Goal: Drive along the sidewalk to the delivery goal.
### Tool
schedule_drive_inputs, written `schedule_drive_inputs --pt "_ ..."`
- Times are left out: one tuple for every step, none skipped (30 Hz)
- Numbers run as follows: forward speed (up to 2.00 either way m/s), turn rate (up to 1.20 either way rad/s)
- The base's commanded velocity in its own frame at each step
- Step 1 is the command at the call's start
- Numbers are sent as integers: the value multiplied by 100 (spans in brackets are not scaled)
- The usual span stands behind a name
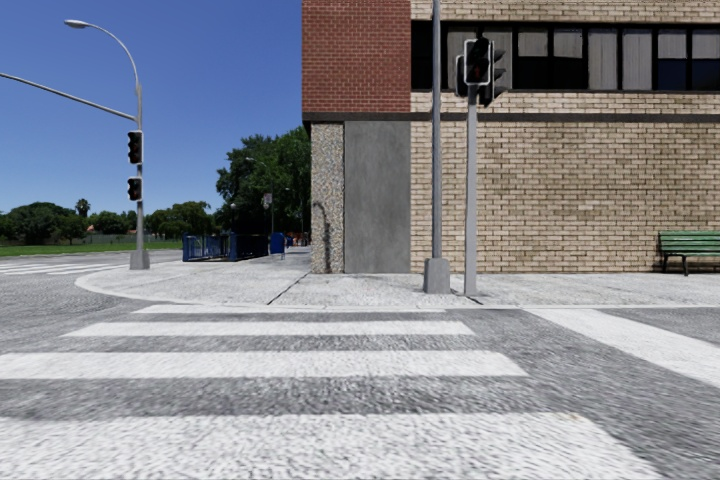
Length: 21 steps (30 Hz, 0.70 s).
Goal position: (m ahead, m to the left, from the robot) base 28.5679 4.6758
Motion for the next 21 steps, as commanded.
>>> schedule_drive_inputs --pt "200 11" --pt "200 16" --pt "200 18" --pt "200 23" --pt "200 26" --pt "200 28" --pt "200 29" --pt "200 30" --pt "200 30" --pt "200 30" --pt "200 30" --pt "200 30" --pt "200 30" --pt "200 30" --pt "200 24" --pt "200 11" --pt "200 4" --pt "200 2" --pt "200 0" --pt "200 0" --pt "200 0"
